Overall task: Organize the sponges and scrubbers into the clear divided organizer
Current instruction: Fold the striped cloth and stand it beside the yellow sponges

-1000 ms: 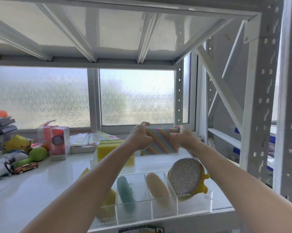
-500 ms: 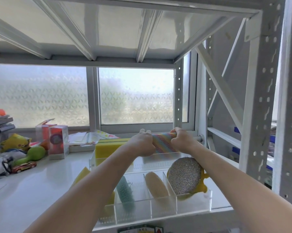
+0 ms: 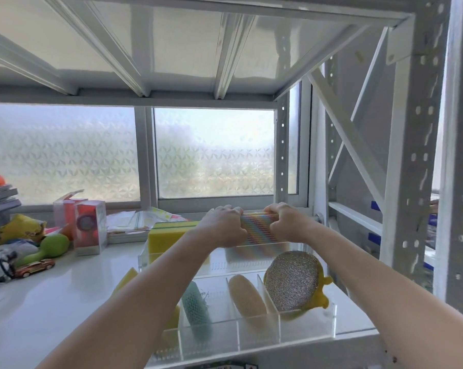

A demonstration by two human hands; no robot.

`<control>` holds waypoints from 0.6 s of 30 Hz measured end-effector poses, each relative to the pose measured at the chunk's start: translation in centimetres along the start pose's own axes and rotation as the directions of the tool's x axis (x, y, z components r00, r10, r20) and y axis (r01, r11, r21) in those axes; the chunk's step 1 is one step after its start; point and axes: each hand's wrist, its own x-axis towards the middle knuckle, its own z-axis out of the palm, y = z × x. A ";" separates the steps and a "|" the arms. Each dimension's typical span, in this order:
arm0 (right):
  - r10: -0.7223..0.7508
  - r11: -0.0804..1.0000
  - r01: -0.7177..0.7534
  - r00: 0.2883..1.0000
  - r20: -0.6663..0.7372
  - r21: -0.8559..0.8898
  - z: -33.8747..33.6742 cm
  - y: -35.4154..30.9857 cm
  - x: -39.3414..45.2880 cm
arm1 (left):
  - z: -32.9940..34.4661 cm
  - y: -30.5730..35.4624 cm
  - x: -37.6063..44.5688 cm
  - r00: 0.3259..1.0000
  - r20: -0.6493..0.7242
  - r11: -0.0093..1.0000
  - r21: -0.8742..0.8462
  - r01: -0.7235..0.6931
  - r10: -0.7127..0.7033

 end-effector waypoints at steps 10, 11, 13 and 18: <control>-0.071 0.982 0.078 0.996 0.044 -0.174 -0.2 -0.6 0.6 | -0.8 -0.3 0.3 0.998 0.058 0.997 -0.080 0.004 0.000; -0.066 0.982 0.073 0.997 0.043 -0.174 -0.3 -0.6 0.8 | -0.9 -0.2 0.4 0.998 0.055 0.997 -0.075 0.005 -0.001; -0.060 0.982 0.066 0.997 0.038 -0.178 -0.5 -0.8 1.2 | -0.9 -0.2 0.5 0.999 0.045 0.998 -0.061 0.005 -0.002; -0.057 0.965 0.073 0.996 0.070 -0.254 -0.3 -0.7 1.8 | -0.7 -0.4 1.0 0.998 0.060 1.000 -0.018 0.010 -0.009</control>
